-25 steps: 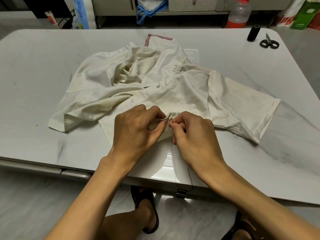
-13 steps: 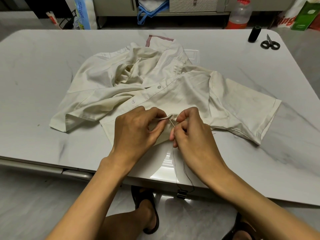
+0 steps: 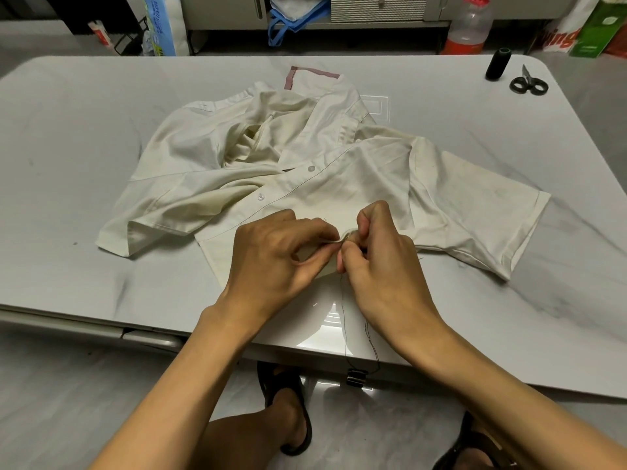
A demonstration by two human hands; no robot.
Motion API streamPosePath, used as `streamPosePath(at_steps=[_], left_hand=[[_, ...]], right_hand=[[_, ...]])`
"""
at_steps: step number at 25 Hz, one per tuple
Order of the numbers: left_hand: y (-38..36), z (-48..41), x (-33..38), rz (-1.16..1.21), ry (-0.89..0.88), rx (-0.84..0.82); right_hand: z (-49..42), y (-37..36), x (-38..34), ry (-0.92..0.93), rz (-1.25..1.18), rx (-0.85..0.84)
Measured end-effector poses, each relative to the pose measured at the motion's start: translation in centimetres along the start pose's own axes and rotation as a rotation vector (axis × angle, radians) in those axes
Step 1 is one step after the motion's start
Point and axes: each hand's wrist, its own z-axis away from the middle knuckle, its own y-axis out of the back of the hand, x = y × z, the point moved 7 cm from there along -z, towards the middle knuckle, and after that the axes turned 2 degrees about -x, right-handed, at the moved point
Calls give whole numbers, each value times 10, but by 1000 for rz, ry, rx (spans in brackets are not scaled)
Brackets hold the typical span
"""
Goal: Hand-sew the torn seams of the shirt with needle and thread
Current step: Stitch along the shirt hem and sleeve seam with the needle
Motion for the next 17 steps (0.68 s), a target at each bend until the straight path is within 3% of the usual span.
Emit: streamPosePath(at_steps=[8,17], left_hand=[[-3,2,-11,-2,116,-50],[-3,-1,-2,22,-9,-58]], right_hand=[[2,-2,2,-67,-114,-58],[3,-1,3,-88,-143,-34]])
